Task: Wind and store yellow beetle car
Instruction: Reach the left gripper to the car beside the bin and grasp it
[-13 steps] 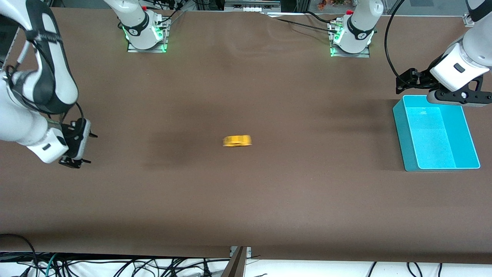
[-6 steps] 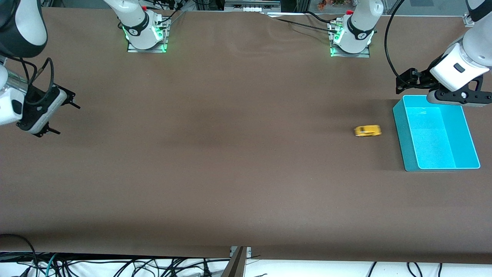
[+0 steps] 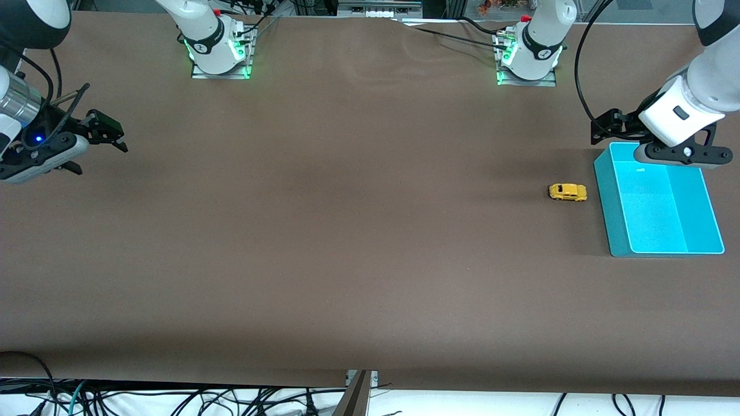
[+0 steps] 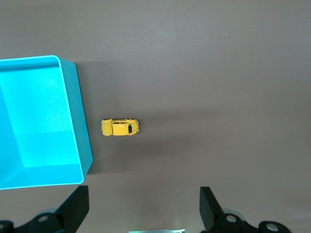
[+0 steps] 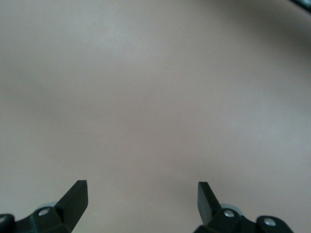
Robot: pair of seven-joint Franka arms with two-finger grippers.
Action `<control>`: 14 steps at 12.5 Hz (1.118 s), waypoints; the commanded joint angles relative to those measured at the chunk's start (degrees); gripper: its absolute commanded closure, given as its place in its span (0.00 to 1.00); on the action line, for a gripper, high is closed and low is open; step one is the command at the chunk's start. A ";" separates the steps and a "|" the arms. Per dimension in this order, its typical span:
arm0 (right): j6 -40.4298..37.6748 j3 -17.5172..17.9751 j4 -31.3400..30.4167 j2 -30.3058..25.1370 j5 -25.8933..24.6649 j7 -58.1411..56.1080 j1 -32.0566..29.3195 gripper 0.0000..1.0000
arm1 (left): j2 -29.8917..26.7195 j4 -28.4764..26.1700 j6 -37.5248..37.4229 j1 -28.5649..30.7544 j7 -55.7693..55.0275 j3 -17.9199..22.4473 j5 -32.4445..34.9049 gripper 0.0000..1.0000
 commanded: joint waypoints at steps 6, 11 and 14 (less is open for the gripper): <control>-4.91 0.16 -0.82 -3.96 -0.53 20.70 2.34 0.00 | 7.35 -1.92 2.51 0.42 24.46 0.05 1.69 0.00; -6.31 0.16 0.23 -3.43 -0.79 20.97 2.69 0.00 | 7.27 -17.82 18.14 0.77 40.99 0.05 6.79 0.00; -6.41 0.16 0.58 -3.43 -1.06 21.15 2.60 0.00 | 7.35 -25.91 29.66 5.25 58.99 0.05 6.88 0.00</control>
